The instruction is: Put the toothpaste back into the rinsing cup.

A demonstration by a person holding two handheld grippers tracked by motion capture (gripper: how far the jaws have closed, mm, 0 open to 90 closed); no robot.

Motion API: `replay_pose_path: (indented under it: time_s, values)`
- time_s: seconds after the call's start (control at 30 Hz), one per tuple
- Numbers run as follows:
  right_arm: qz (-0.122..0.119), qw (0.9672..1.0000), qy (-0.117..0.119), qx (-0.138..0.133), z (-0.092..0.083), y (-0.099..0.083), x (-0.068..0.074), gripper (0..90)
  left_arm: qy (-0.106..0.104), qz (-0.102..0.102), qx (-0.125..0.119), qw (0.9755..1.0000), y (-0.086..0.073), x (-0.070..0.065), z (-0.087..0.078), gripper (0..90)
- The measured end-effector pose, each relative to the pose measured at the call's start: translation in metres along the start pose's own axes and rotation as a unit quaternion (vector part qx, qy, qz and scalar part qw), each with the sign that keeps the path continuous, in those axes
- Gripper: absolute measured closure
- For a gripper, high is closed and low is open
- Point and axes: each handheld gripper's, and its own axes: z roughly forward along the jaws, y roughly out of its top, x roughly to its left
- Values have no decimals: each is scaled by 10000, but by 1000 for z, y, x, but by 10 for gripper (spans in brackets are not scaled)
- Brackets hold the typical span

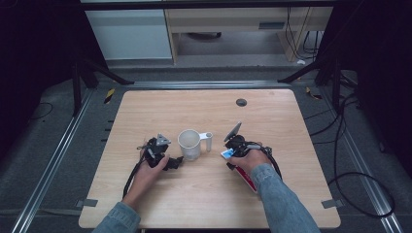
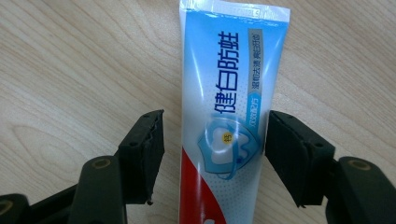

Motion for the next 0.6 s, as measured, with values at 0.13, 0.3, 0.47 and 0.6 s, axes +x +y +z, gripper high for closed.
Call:
replay_pose_path:
  time_s: [0.13,0.3,0.47,0.6]
  values:
    - [50,10000,53,62,2,1,-1,379,0,0,0,10000,0,0,0,0]
    - [78,9999,63,117,5,0,-3,378,-2,2,0,10000,0,0,0,0]
    - [85,9999,79,120,7,1,-4,379,-2,3,0,10000,0,0,0,0]
    - [89,9998,72,155,9,1,-4,380,-2,1,-1,10000,0,0,0,0]
